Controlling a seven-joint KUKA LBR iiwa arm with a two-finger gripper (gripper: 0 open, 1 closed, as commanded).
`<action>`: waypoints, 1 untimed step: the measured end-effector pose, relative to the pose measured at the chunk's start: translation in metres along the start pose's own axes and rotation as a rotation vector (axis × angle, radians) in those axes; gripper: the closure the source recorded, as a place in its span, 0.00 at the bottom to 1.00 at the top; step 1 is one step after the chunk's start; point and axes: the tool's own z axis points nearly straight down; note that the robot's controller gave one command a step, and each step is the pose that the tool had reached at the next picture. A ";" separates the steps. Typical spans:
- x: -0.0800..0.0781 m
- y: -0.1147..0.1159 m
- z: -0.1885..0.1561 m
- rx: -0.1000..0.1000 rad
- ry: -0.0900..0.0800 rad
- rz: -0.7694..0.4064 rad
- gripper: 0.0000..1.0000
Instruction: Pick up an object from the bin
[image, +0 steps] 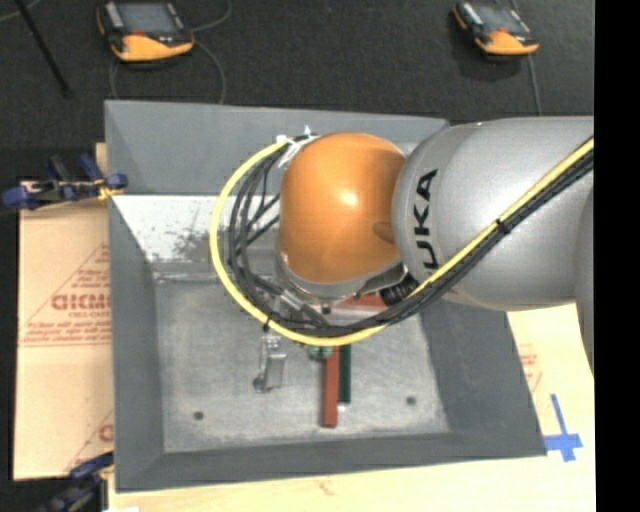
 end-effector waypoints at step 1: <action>0.004 -0.072 0.053 0.003 -0.001 0.080 0.00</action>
Offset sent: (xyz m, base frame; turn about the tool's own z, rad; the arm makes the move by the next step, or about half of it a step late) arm -0.0034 -0.0668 -0.0500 0.0717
